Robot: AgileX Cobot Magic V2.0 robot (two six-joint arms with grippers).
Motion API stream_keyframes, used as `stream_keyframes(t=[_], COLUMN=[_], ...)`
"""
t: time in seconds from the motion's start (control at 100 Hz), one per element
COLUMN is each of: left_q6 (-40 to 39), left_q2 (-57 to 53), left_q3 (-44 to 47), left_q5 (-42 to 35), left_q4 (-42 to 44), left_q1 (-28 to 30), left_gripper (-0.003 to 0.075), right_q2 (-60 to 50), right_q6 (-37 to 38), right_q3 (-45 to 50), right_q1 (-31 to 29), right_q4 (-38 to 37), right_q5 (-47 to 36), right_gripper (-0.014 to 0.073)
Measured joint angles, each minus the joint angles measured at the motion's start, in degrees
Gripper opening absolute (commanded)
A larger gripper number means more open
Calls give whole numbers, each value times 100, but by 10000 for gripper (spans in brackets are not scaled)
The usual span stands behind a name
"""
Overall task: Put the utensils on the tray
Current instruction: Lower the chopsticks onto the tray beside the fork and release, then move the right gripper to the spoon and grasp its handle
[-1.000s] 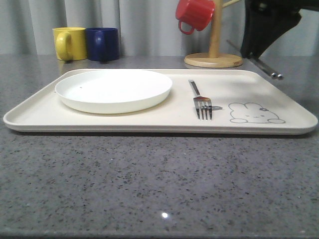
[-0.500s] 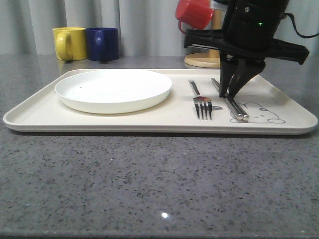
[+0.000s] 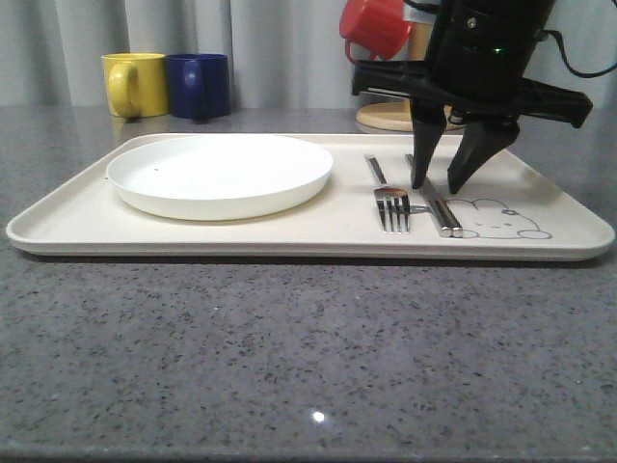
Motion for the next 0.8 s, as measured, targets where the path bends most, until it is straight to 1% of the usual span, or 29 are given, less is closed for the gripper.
stream_keyframes(t=[0.21, 0.33, 0.44, 0.58, 0.8], left_q6=[0, 0, 0, 0, 0], left_q2=[0, 0, 0, 0, 0], left_q3=[0, 0, 0, 0, 0], left_q5=[0, 0, 0, 0, 0], left_q4=[0, 0, 0, 0, 0], left_q1=[0, 0, 0, 0, 0], left_gripper=[-17, -17, -17, -17, -17], right_q2=[-52, -284, -567, -884, -1130], right_q6=[0, 8, -5, -299, -1061], right_q3=[-289, -324, -324, -324, -324], right_q1=[0, 3, -135, -584, -1640], right_q4=[-128, -460, -738, -922, -966], right_q5=[248, 319, 419, 572, 928], right_gripper=[326, 326, 326, 326, 326])
